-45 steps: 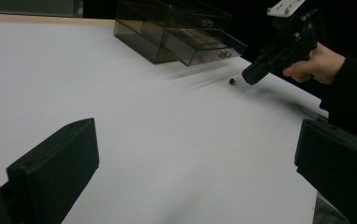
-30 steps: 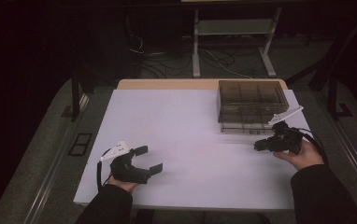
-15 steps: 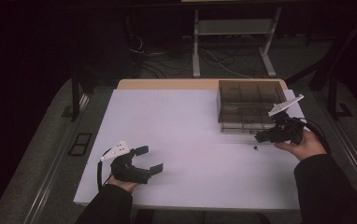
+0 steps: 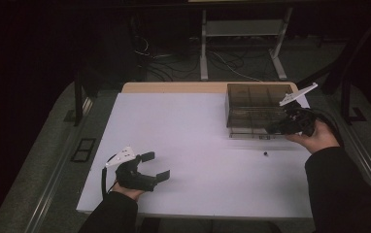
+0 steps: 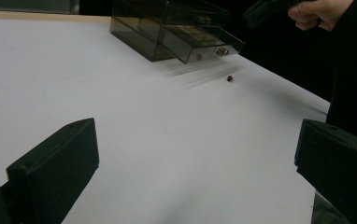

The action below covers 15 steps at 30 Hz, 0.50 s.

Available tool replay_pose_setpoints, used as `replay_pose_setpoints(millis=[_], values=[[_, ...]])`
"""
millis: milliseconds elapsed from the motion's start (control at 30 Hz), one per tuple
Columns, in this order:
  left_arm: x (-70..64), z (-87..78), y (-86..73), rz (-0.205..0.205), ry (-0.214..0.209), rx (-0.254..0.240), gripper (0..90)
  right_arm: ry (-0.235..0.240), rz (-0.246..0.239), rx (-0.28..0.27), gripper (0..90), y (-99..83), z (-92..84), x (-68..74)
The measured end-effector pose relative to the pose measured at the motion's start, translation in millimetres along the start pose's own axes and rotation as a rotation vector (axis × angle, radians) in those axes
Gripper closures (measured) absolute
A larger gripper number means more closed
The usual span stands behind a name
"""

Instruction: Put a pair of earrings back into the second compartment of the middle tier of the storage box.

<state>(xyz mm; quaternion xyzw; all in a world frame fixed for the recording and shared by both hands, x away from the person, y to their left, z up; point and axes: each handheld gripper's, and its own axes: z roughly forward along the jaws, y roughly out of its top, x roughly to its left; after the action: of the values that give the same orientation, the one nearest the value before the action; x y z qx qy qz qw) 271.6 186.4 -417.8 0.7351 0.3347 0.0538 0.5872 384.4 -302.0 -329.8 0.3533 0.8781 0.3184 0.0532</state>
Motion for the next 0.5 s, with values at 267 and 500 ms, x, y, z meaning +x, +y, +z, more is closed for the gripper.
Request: replay_pose_setpoints(millis=[267, 500], values=[[-0.2, 0.4, 0.4, 0.005, -0.004, 0.002, 0.0, -0.011, 0.027, -0.022, 78.7, 11.0, 11.4, -13.4], [-0.4, 0.9, 0.7, 0.008, -0.007, 0.003, 0.0, -0.014, 0.04, 0.009, 78.7, 11.5, 29.7, -24.2]])
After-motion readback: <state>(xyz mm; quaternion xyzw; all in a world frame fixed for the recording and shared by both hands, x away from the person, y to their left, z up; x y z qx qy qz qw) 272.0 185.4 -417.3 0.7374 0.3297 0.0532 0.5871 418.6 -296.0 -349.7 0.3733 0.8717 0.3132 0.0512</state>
